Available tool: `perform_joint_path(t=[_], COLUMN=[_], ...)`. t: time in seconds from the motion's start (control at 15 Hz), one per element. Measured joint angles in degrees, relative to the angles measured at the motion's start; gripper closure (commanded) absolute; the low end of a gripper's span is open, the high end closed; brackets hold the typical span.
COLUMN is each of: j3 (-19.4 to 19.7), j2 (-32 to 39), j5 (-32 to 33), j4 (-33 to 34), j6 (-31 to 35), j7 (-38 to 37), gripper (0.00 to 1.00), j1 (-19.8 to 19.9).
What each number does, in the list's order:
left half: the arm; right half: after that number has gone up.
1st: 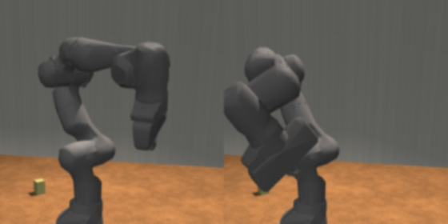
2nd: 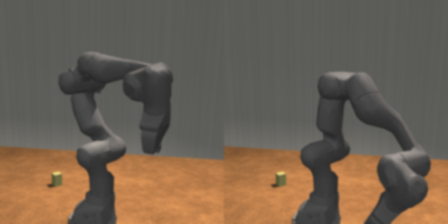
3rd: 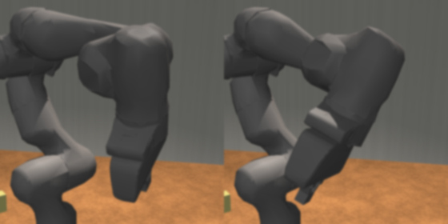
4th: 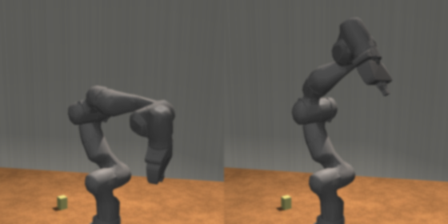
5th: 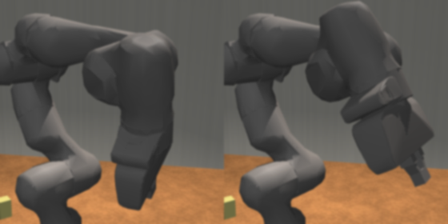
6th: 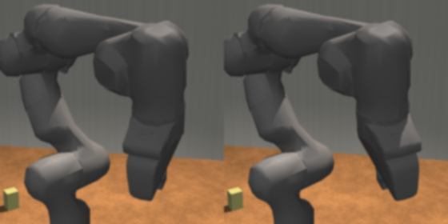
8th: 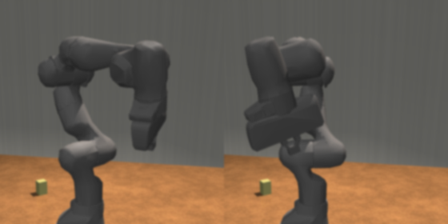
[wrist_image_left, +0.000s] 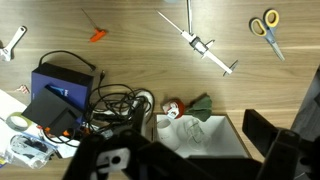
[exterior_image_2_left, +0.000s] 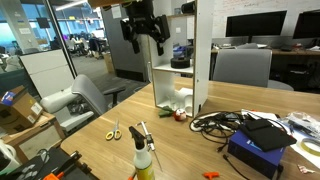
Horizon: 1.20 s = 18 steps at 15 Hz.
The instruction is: Put the bottle on the third row of the shelf
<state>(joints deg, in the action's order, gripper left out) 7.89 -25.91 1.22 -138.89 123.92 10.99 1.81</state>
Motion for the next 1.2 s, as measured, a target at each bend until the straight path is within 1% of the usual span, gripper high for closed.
perform_joint_path(t=[0.27, 0.93, 1.07, 1.2], j3=[0.0, 0.0, 0.03, 0.68], j2=[0.24, 0.19, 0.25, 0.58], j5=[0.0, 0.0, -0.49, -5.48], j4=[-1.41, -1.12, -1.04, -0.89], j6=[-0.01, 0.04, -1.49, -5.38], j7=[0.0, 0.0, -0.34, 0.99], gripper=[0.0, 0.0, 0.0, 0.0], j1=[0.0, 0.0, 0.0, -0.56])
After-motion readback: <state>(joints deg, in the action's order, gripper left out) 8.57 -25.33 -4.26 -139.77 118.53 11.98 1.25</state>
